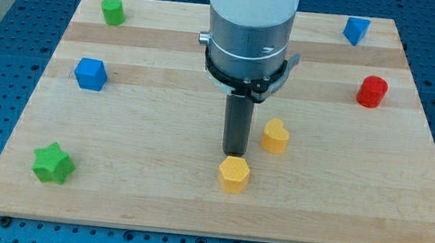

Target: Put your arm on the left side of hexagon

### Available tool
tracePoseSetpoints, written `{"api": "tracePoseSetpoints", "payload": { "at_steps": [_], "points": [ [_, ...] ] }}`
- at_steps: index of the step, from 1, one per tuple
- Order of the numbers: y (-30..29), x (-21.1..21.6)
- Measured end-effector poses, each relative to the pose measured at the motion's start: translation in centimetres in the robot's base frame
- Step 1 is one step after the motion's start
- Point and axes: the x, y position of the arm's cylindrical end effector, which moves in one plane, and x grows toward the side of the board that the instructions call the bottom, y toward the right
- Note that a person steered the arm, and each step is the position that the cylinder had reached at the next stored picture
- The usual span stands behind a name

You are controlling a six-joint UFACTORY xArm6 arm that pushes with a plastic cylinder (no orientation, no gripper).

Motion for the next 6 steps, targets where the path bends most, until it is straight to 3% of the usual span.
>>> {"api": "tracePoseSetpoints", "payload": {
  "at_steps": [2, 3, 6],
  "points": [
    [-0.4, -3.2],
    [-2.3, -2.7],
    [-4.0, 3.0]
  ]
}}
